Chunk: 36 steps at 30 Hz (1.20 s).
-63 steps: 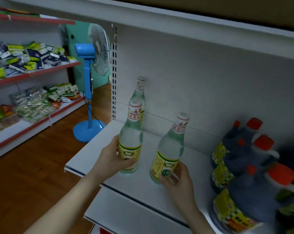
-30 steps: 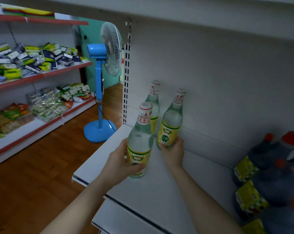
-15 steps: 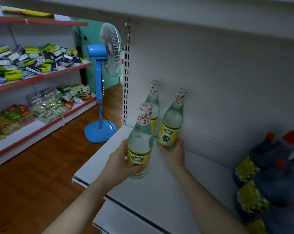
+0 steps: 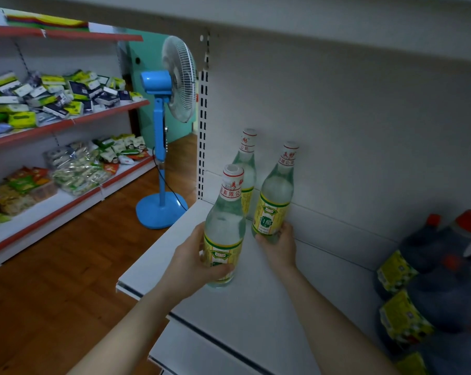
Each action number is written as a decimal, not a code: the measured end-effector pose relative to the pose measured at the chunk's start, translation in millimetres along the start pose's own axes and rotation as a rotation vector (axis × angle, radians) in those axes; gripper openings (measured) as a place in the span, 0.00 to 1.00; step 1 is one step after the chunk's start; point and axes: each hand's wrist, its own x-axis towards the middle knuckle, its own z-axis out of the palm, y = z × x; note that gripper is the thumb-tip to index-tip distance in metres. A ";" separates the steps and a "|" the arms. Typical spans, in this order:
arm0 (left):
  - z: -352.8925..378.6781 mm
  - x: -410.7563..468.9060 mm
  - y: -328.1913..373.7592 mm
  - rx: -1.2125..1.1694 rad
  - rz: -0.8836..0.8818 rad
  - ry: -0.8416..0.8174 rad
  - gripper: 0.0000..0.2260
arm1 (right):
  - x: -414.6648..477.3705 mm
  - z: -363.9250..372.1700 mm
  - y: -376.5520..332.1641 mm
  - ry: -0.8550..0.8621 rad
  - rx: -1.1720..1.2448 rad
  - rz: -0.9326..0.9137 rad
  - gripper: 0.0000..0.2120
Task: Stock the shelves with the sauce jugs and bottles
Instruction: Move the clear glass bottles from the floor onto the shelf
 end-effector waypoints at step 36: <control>2.8 1.3 -8.9 -0.004 0.022 0.018 0.31 | -24.3 -11.2 -9.1 -0.029 0.075 0.058 0.22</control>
